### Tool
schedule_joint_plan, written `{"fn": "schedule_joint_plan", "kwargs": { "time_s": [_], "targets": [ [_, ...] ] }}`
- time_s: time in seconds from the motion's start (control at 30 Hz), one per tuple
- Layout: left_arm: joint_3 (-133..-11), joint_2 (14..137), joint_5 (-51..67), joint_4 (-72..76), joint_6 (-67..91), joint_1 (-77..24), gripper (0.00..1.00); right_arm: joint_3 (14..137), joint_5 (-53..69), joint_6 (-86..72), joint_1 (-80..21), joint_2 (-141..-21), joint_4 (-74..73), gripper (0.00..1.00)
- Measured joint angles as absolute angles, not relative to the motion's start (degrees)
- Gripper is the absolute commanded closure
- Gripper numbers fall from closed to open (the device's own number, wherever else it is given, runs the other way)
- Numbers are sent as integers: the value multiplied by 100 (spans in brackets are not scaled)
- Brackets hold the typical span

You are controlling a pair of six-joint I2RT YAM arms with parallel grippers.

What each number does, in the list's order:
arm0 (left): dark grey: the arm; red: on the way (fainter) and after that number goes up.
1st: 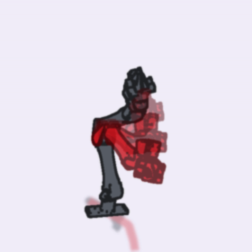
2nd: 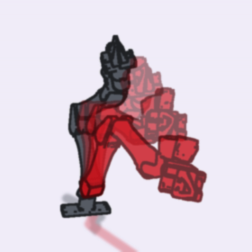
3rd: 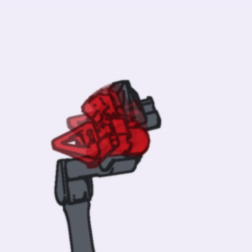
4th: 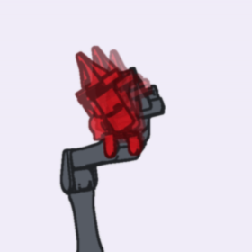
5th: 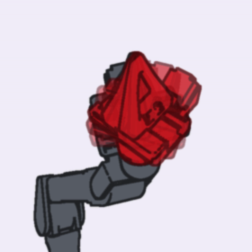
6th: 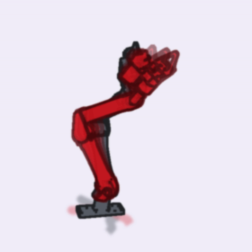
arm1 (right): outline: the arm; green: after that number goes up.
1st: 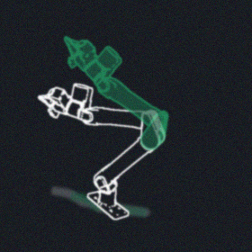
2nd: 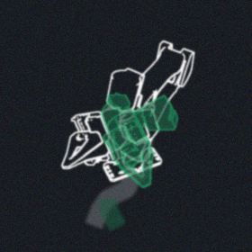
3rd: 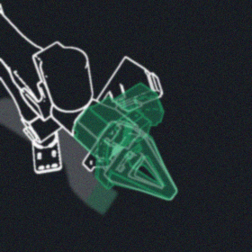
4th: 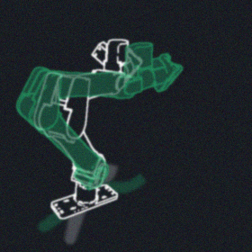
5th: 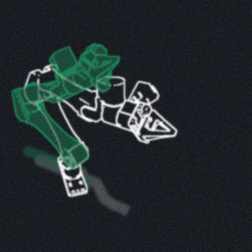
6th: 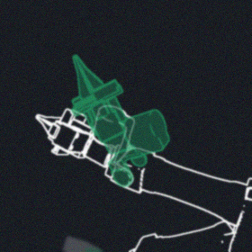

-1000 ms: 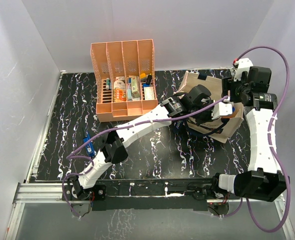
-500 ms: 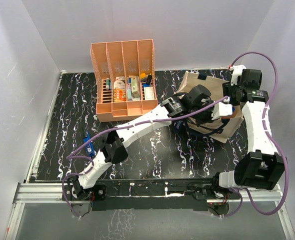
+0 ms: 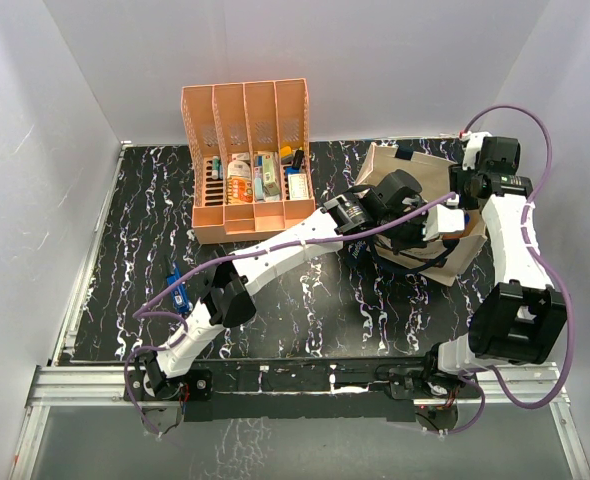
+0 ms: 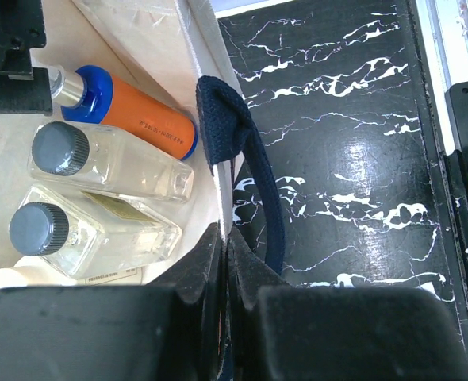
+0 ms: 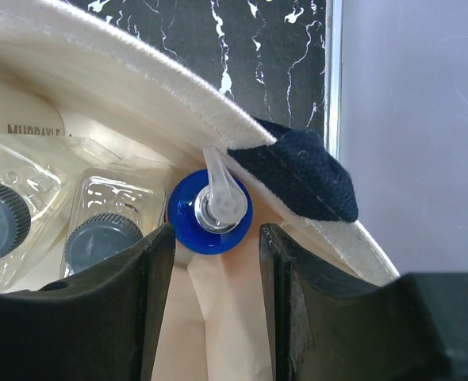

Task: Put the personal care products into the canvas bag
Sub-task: Adjust the care product in the canvas bag.

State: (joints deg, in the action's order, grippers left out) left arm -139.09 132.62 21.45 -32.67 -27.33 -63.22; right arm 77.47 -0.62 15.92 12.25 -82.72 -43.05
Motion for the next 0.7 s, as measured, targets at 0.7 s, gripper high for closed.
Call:
{"fn": "schedule_joint_plan", "kwargs": {
  "time_s": [0.7],
  "targets": [
    [-13909,13262,2283,-3304,-2694,-6322,100,7732,-314,1013,1256,-8621,-3597,58]
  ]
}}
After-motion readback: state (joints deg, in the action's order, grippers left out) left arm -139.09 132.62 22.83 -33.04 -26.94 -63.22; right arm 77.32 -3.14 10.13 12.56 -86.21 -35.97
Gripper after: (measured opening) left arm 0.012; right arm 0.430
